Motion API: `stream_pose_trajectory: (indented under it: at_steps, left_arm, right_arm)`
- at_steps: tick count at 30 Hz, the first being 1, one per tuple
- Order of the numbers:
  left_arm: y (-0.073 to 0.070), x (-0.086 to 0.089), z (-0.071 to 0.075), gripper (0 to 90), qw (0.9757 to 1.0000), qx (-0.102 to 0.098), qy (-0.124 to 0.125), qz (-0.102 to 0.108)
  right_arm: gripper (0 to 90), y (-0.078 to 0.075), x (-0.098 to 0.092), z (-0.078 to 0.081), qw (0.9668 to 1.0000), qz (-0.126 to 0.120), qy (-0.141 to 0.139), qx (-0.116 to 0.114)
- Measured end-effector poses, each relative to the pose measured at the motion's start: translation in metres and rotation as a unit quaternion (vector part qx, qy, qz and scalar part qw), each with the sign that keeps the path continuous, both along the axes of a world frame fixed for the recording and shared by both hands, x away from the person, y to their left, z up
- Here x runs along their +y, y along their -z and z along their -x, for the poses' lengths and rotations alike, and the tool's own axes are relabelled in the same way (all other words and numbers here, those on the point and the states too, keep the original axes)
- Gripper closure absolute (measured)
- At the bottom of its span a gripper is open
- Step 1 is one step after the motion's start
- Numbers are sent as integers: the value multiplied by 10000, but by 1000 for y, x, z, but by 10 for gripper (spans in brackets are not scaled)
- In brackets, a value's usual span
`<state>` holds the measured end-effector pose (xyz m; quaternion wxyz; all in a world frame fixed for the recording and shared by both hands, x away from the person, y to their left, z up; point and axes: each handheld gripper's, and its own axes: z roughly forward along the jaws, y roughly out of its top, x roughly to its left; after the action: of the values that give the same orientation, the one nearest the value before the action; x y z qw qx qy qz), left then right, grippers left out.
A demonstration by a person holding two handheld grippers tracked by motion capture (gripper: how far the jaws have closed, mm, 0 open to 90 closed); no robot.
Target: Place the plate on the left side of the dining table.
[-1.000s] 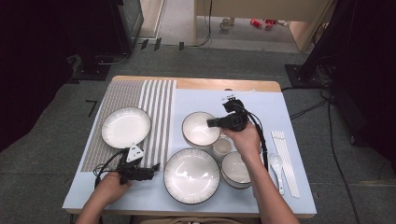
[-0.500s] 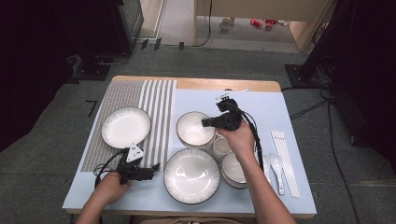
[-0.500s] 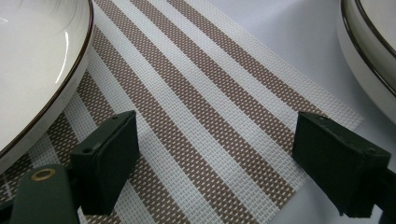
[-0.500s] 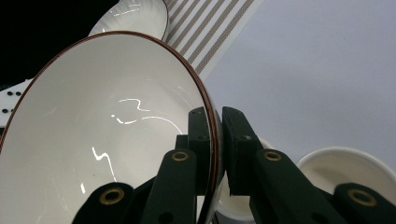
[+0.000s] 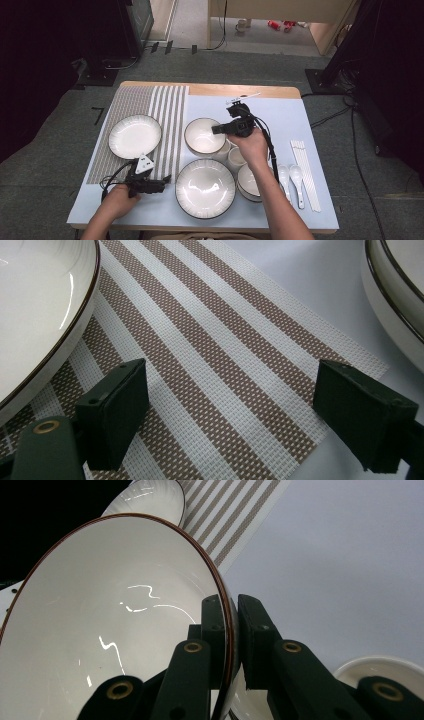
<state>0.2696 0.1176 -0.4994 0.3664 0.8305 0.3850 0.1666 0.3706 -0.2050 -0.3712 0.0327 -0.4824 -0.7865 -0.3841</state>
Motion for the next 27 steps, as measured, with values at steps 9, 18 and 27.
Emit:
stream_pose_trajectory:
  at_steps: [9, 18, 27]
  left_arm:
    - [0, 0, 0, 147, 10000, 1, -1, -3]
    - [0, 0, 0, 147, 10000, 9, 3, -8]
    - [0, 0, 0, 147, 10000, 9, 5, -10]
  right_arm:
    - [830, 3, 5, -4, 10000, 43, 31, 64]
    - [830, -2, 14, -5, 10000, 72, -50, 31]
    - [830, -5, 23, -8, 9999, 68, -86, 50]
